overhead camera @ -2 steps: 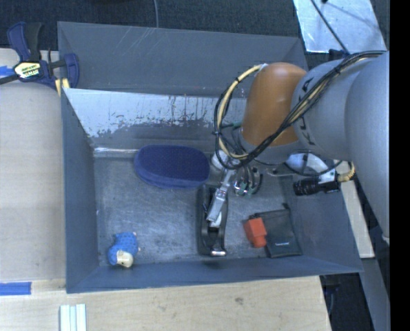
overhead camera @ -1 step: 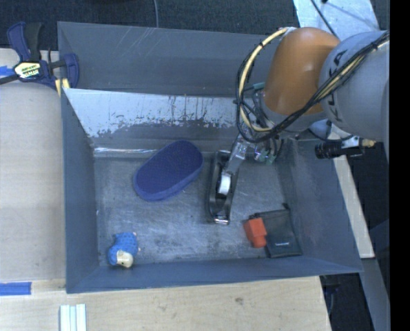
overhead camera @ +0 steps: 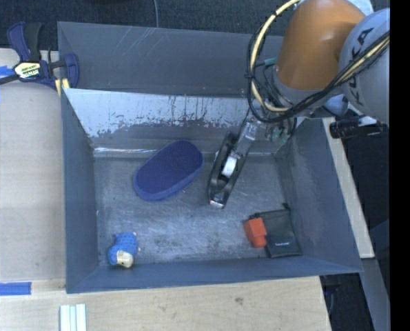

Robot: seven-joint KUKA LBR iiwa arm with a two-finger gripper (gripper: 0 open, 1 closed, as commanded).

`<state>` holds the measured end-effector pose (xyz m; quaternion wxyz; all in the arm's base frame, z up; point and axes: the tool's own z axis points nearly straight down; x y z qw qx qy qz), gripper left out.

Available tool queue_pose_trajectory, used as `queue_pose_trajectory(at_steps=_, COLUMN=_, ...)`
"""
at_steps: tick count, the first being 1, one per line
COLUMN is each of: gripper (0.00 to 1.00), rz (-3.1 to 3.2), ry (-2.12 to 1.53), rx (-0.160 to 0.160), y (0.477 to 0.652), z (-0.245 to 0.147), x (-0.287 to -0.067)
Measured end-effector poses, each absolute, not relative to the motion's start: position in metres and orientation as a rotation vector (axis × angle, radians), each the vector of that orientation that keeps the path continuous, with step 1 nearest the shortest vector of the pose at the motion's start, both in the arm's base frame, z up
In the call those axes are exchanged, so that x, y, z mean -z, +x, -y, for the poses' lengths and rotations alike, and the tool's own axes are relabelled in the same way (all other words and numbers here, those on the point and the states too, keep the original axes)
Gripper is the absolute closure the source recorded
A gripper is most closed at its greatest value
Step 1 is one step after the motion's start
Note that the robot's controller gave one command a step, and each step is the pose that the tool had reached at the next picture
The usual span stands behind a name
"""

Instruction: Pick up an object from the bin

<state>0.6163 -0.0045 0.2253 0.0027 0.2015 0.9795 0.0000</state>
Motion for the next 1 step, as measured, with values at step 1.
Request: queue_pose_trajectory(at_steps=1, gripper=1.0, rz=-3.081, ry=0.616, rx=0.004, y=0.6004, z=0.0, x=-0.1576)
